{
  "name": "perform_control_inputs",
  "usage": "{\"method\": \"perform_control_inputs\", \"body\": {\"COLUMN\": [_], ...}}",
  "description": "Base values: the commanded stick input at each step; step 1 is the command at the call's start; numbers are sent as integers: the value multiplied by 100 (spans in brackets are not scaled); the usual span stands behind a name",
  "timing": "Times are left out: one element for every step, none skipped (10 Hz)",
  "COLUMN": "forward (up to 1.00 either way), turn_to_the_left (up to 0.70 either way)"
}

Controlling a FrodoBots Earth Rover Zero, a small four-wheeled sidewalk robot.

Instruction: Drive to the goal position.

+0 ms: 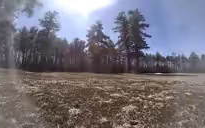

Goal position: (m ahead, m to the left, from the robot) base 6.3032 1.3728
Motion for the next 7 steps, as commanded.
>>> {"method": "perform_control_inputs", "body": {"forward": [50, 50, 50, 50, 50, 50, 50], "turn_to_the_left": [0, 0, 0, 0, 0, 0, 0]}}
